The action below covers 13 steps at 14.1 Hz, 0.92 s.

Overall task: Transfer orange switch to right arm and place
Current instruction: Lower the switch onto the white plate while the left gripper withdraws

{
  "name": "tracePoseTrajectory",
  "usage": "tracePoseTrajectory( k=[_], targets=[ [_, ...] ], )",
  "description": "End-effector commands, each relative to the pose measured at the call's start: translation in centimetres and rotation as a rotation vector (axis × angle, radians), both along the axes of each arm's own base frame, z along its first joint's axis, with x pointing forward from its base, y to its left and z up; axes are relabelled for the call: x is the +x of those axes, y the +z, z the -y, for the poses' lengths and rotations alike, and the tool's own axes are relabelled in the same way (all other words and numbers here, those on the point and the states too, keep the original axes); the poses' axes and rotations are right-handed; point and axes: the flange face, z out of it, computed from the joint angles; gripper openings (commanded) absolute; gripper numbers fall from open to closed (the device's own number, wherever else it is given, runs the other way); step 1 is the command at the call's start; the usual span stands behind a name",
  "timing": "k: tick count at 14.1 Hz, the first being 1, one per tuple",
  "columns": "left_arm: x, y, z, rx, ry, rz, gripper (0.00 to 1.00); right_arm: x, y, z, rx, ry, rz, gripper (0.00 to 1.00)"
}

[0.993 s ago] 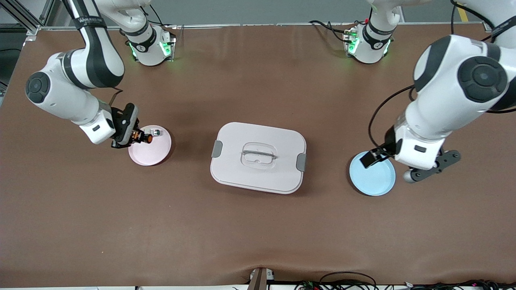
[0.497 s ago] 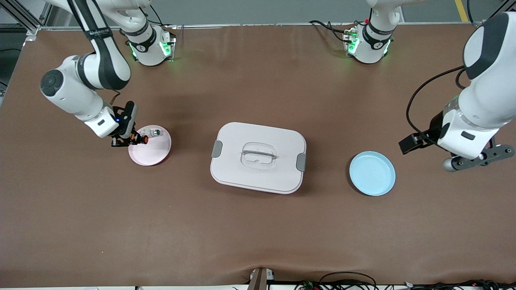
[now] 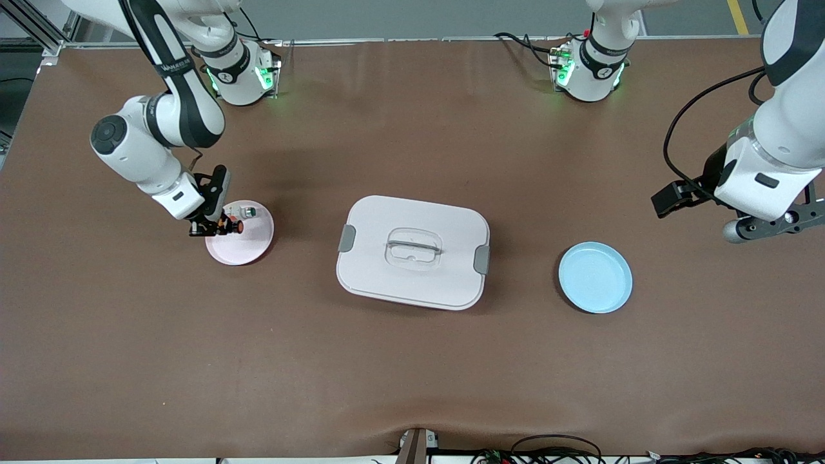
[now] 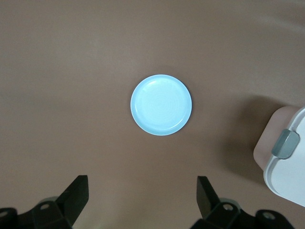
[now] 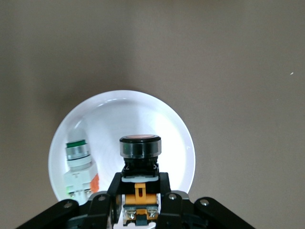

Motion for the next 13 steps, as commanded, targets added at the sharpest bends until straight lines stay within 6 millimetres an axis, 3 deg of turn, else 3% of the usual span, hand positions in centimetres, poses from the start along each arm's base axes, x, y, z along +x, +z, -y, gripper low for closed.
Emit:
tracePoseTrajectory(
  k=[1,6,13],
  targets=[
    [-0.6,-0.6,-0.2,0.027,-0.022,-0.021,1.00,0.2,-2.1,0.2,-0.018,0.024,0.013,0.00],
    [-0.2,-1.6,-0.3,0.025,-0.023,-0.031,1.00,-0.1,-5.9,0.2,-0.020,0.016,-0.018,0.00],
    [0.2,-1.7,0.2,0.008,-0.035,0.014,1.00,0.2,-6.6,0.1,-0.018,0.013,-0.027,0.00]
  ],
)
